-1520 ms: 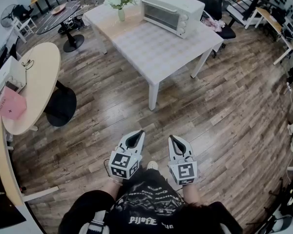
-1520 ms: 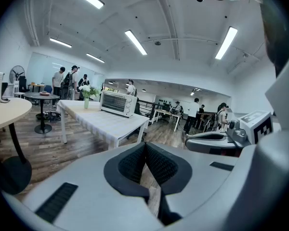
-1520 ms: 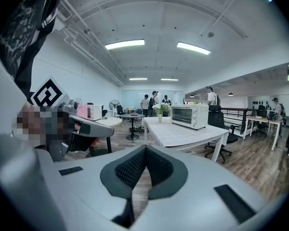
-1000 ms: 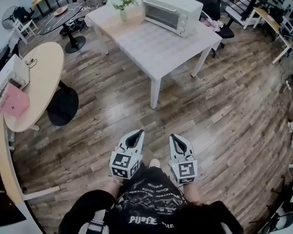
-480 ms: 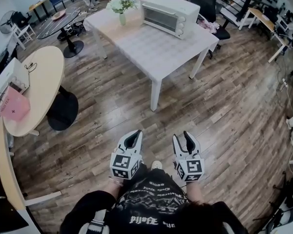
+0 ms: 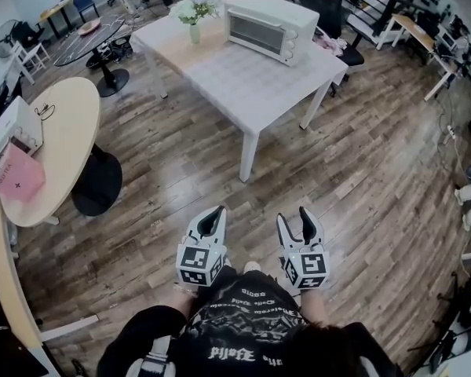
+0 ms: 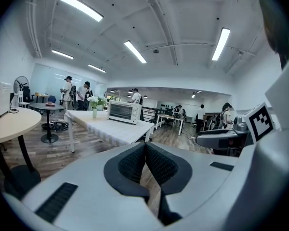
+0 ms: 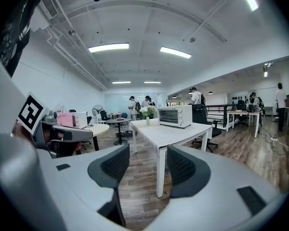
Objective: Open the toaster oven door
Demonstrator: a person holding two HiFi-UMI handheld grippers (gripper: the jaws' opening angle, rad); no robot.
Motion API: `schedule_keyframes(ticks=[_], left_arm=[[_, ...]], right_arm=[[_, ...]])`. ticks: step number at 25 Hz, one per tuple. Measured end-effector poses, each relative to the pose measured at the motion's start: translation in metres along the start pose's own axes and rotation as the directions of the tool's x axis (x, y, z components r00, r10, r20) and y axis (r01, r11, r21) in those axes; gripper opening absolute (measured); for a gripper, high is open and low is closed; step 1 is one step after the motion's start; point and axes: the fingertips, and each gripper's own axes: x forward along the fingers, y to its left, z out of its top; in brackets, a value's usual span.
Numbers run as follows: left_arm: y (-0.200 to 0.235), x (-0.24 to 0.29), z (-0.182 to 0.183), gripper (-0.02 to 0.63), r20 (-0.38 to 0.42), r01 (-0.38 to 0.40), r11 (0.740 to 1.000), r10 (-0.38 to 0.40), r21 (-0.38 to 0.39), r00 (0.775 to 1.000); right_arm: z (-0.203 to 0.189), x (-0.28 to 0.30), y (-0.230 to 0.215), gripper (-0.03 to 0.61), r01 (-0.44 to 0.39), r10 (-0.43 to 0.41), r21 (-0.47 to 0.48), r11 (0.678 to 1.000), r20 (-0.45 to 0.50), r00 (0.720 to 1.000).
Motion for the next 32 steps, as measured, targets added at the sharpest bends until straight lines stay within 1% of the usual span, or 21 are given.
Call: schedule_keyframes(ticks=[3,7,11,13,17,19,22,29,32], left_arm=[[0.008,-0.003,-0.004,0.020,-0.005,0.020,1.000,-0.020,-0.003,1.000],[0.028,-0.004,-0.014,0.020,-0.035,0.035,0.999,-0.035,-0.009,0.999],[0.042,-0.002,-0.018,0.020,-0.046,0.032,0.999,-0.033,-0.029,0.998],[0.051,0.002,-0.016,0.020,-0.039,0.019,0.999,-0.021,-0.035,0.999],[0.073,0.021,-0.009,0.020,-0.026,-0.043,0.998,0.042,-0.051,0.999],[0.077,0.037,-0.008,0.020,-0.038,-0.066,0.996,0.063,-0.063,0.997],[0.079,0.071,0.003,0.020,-0.040,-0.081,0.994,0.078,-0.078,0.996],[0.080,0.174,0.042,0.020,-0.033,-0.094,0.994,0.092,-0.061,0.995],[0.078,0.217,0.052,0.020,-0.037,-0.108,0.992,0.106,-0.058,0.994]], right_arm=[[-0.001,0.004,0.006,0.236,0.017,-0.017,0.004,1.000,0.005,1.000],[-0.003,0.014,0.017,0.241,0.048,-0.049,0.022,0.999,0.013,0.999],[-0.009,0.026,0.025,0.241,0.042,-0.042,0.029,0.999,0.000,0.999],[-0.008,0.036,0.026,0.241,0.033,-0.033,0.031,0.999,0.000,0.999],[0.000,0.068,0.019,0.241,0.009,-0.009,0.031,0.999,0.010,1.000],[0.003,0.084,0.009,0.241,-0.010,0.010,0.032,0.999,0.002,1.000],[0.011,0.111,-0.016,0.241,-0.032,0.032,0.032,0.999,-0.010,0.999],[0.041,0.192,-0.092,0.241,-0.076,0.076,0.043,0.996,0.004,0.997],[0.050,0.222,-0.122,0.241,-0.104,0.104,0.045,0.994,0.006,0.995]])
